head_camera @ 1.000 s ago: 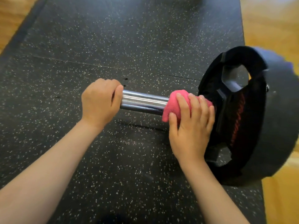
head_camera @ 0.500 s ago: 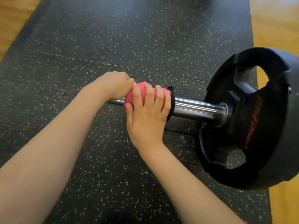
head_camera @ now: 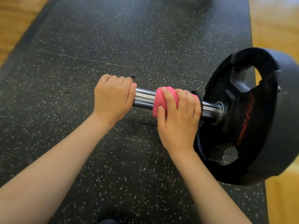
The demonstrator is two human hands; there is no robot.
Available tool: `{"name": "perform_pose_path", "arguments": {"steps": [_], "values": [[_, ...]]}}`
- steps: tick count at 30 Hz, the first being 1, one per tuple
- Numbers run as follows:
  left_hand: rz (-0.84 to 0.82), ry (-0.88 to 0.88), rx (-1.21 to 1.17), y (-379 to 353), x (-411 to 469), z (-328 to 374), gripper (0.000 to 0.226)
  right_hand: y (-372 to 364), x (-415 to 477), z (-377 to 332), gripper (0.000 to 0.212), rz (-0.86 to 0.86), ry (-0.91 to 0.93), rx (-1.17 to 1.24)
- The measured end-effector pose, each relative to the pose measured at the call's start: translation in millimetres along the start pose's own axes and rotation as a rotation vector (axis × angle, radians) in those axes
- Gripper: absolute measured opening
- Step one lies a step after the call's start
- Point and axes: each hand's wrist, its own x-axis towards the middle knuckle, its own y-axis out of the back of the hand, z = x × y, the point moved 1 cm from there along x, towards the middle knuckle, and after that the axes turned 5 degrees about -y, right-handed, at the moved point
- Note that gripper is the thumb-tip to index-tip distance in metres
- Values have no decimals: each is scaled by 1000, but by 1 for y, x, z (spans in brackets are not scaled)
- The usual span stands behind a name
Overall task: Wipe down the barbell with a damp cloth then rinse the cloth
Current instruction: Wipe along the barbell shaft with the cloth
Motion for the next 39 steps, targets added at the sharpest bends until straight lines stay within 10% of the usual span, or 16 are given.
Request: {"name": "perform_pose_path", "arguments": {"steps": [12,22,29,39], "values": [[-79,-29,-21,4,14,-5,43,9,1,11,42,65,-229,4],[-723,17,-179,9,61,-9,38,-25,4,-67,47,-8,-31,-17],[-107,-58,-88,10,20,1,41,-15,-1,-36,48,-6,59,29],[25,-154,1,-3,7,5,41,16,-5,31,47,56,-183,-8]]}}
